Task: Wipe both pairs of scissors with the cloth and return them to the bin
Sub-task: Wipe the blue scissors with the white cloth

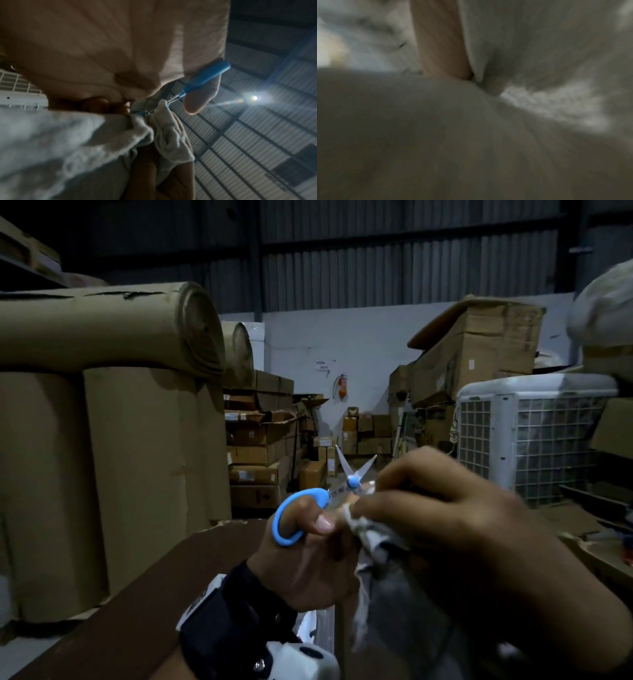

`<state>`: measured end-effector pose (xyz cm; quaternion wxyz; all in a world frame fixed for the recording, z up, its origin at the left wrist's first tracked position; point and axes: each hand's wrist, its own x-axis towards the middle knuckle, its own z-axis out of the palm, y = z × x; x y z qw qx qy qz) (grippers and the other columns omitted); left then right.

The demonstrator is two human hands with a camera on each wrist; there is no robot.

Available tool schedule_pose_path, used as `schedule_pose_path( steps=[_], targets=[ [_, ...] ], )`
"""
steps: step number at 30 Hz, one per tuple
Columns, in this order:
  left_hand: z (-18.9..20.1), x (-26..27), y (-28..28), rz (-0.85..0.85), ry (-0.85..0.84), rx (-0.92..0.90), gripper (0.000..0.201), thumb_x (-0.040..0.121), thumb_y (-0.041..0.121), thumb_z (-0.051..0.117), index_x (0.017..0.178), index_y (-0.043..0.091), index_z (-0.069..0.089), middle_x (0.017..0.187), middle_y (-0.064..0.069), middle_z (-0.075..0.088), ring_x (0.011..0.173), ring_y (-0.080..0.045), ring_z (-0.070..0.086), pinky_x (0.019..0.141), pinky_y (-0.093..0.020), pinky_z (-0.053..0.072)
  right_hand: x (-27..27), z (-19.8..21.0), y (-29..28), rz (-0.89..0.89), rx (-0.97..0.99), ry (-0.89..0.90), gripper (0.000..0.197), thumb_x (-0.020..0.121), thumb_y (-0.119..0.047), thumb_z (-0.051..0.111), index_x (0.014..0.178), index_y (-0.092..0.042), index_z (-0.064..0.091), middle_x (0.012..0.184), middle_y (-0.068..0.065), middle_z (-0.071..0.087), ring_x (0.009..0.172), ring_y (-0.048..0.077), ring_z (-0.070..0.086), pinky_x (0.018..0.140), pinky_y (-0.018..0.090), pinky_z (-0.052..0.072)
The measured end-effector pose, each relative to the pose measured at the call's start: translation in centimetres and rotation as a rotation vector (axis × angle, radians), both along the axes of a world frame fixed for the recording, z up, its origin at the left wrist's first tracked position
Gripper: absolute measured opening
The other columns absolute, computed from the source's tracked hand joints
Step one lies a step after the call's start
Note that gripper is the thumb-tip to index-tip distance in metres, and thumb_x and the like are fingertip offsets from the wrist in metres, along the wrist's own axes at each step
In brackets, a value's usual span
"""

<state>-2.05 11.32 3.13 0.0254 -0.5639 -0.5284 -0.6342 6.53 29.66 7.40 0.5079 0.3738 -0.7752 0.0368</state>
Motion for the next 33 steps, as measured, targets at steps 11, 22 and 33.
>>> schedule_pose_path(
  steps=[11,22,33],
  targets=[
    [0.2,-0.3,0.9,-0.410,-0.662,-0.101,0.052,0.084,0.030,0.059,0.130,0.007,0.056,0.123,-0.019,0.060,0.118,-0.040,0.051,0.102,-0.044,0.040,-1.6,-1.1,-1.1,-0.111,-0.060,-0.003,0.020,0.085,-0.013,0.071,0.102,-0.005,0.073,0.097,0.011,0.060,0.085,0.020,0.055,0.062,0.037,0.056],
    [-0.2,-0.7,1.7,-0.384,-0.700,-0.037,0.082,0.069,0.024,0.067,0.137,-0.004,0.030,0.128,-0.043,0.033,0.103,-0.039,0.041,0.093,-0.048,0.031,-1.4,-0.8,0.7,-0.022,-0.154,-0.090,0.037,0.073,-0.020,0.084,0.109,-0.017,0.074,0.102,0.001,0.061,0.084,0.006,0.054,0.073,0.009,0.047],
    [0.4,0.0,1.2,-0.318,-0.673,0.027,0.075,0.077,0.019,0.059,0.145,-0.004,0.039,0.136,-0.030,0.045,0.122,-0.040,0.045,0.108,-0.048,0.034,-2.0,-0.7,0.5,0.064,-0.041,-0.243,0.041,0.071,-0.010,0.080,0.108,-0.028,0.076,0.105,-0.006,0.059,0.097,0.007,0.059,0.074,0.025,0.055]
  ],
)
